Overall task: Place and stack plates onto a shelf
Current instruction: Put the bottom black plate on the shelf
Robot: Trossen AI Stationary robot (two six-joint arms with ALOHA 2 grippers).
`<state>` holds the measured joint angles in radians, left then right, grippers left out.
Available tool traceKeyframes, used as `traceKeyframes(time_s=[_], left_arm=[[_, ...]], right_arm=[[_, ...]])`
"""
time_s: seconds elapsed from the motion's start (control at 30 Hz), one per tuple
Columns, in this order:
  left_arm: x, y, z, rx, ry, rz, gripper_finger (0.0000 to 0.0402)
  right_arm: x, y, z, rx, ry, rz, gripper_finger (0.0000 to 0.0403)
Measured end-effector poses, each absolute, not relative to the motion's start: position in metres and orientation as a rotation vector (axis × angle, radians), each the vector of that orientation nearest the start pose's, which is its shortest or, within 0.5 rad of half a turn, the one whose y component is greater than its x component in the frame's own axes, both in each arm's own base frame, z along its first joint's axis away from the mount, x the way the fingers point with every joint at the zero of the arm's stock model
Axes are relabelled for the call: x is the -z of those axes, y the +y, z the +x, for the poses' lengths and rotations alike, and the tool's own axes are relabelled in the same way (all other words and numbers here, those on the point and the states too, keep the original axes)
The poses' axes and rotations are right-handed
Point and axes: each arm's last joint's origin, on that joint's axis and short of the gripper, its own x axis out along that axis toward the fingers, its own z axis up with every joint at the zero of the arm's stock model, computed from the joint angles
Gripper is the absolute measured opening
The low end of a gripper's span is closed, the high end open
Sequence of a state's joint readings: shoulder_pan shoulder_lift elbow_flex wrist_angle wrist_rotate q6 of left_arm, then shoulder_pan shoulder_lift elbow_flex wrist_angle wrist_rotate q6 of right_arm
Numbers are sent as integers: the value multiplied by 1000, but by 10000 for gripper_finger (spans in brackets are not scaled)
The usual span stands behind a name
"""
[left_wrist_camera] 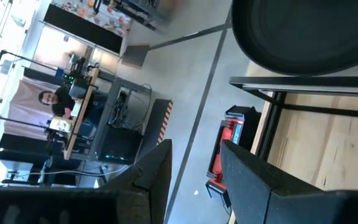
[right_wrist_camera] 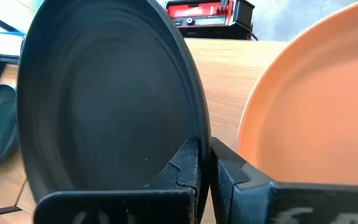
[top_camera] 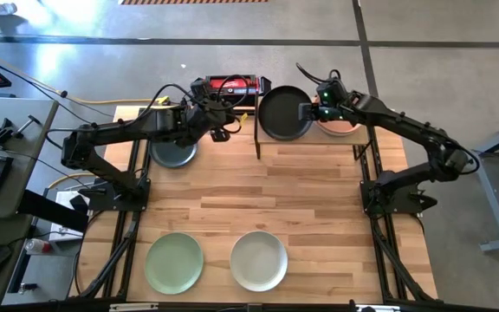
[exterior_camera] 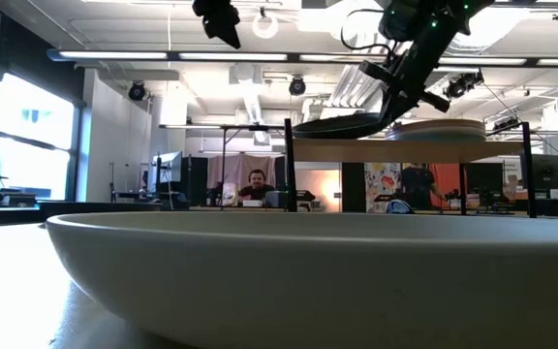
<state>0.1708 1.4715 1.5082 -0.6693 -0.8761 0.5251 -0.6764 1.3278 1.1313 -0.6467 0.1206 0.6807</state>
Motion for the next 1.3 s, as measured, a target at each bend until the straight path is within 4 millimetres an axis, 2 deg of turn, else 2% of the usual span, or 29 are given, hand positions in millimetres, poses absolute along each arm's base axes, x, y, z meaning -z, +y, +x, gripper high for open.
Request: traceKeyframes(time_s=[1.07,1.3], left_arm=[[-383,74,297,-836,877,670,127],[-381,73,296,-824,911,681,127]], right_arm=[[-296,-172,205,1098,579,866,0],[-298,-173,209,1051,544,864,0]])
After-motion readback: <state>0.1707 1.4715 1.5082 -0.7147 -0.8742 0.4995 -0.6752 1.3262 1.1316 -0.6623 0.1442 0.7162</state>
